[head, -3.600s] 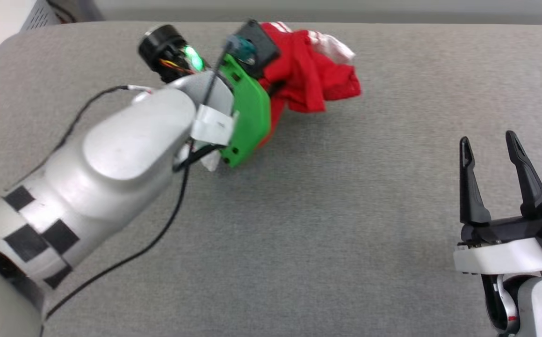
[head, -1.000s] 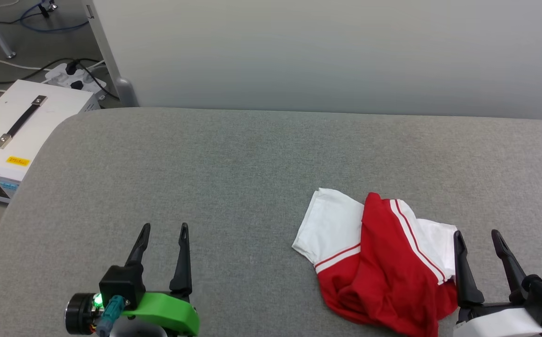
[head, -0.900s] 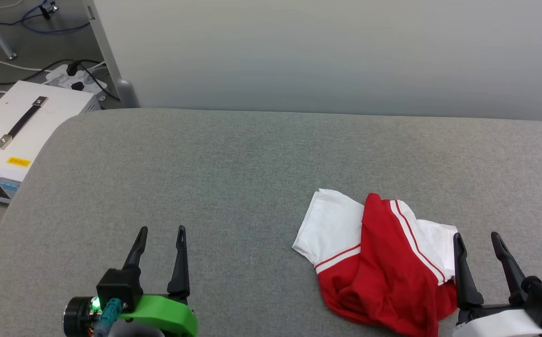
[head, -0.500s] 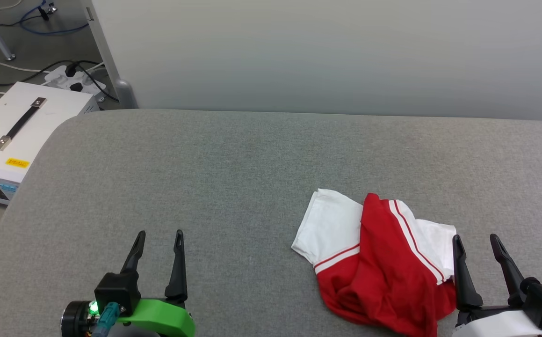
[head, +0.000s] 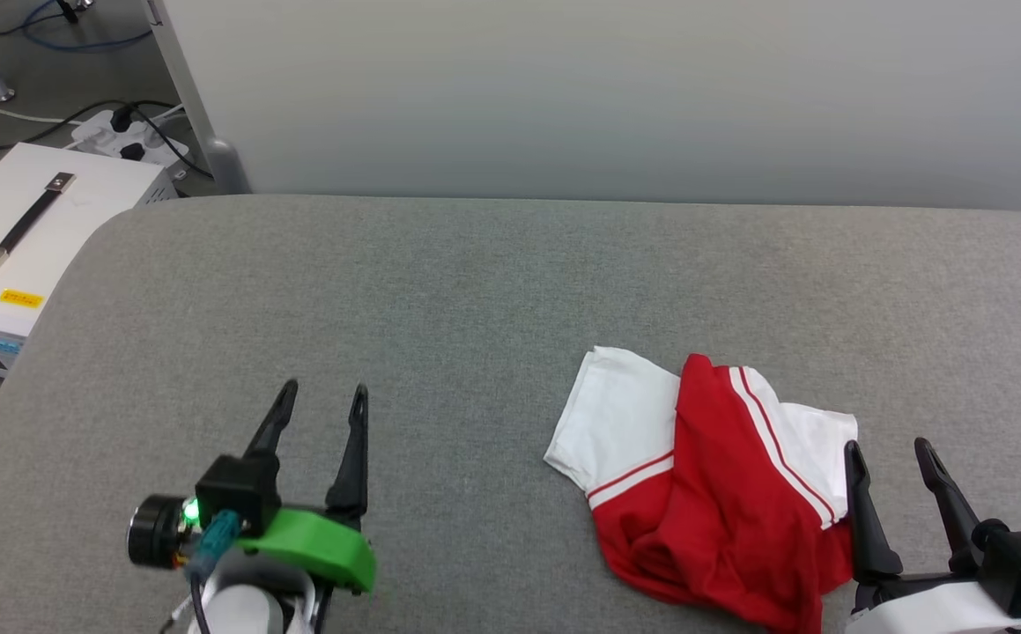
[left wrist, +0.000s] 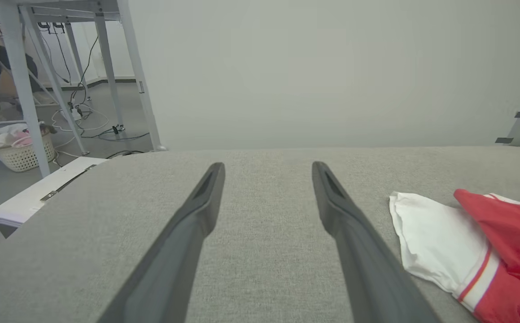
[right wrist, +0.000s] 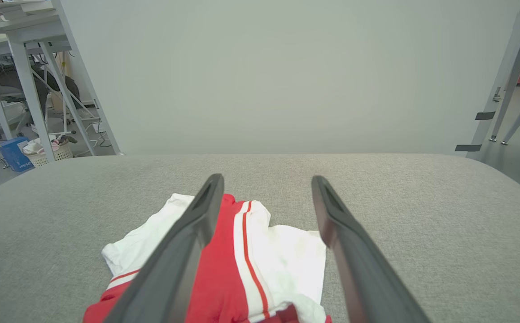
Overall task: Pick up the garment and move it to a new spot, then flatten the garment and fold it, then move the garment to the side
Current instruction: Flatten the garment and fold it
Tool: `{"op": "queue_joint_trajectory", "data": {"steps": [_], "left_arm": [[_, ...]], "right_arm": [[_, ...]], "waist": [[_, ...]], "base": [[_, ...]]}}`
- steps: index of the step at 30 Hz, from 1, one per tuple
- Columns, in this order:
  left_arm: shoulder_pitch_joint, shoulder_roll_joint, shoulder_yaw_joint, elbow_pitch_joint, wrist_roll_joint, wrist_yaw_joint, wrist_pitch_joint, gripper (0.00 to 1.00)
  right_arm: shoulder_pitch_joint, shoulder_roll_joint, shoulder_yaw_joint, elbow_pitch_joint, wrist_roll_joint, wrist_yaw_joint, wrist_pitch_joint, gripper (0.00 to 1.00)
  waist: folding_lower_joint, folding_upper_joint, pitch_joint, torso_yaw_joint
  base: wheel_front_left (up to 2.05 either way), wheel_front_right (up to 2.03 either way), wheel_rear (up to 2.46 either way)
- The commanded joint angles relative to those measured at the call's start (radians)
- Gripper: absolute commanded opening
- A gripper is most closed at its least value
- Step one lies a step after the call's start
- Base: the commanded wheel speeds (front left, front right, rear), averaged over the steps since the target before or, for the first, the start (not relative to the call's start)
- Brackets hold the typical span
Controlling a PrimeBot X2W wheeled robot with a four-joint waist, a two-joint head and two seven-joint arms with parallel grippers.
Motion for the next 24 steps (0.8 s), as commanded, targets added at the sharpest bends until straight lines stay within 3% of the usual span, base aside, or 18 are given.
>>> {"op": "queue_joint_trajectory", "data": {"steps": [1,7,13,16,24], "left_arm": [[-0.069,0.020,-0.015,0.011,0.009,-0.013,-0.006,1.00],[-0.306,0.087,-0.108,0.099,-0.026,-0.036,-0.006,1.00],[-0.579,0.181,-0.329,0.200,-0.165,-0.037,0.043,1.00],[-0.702,0.210,-0.447,0.237,-0.263,-0.037,0.122,1.00],[-0.968,0.241,-0.769,0.350,-0.502,-0.037,0.485,1.00]], "right_arm": [[-0.013,-0.001,0.004,-0.003,-0.002,-0.001,-0.006,1.00],[-0.050,-0.001,0.017,-0.013,-0.010,-0.001,-0.006,1.00],[-0.096,-0.001,0.025,-0.020,-0.013,-0.001,-0.006,1.00],[-0.114,-0.001,0.028,-0.022,-0.012,-0.001,-0.006,1.00],[-0.166,-0.001,0.041,-0.027,-0.007,-0.001,-0.006,1.00]], "waist": [[0.0000,-0.0001,0.015,-0.008],[0.0000,-0.0001,0.068,-0.037],[0.0000,-0.0001,0.138,-0.074],[0.0000,-0.0001,0.170,-0.092],[0.0000,-0.0001,0.257,-0.142]], "base": [[0.00,0.00,0.00],[0.00,0.00,0.00],[0.00,0.00,0.00],[0.00,0.00,0.00],[0.00,0.00,0.00]]}}
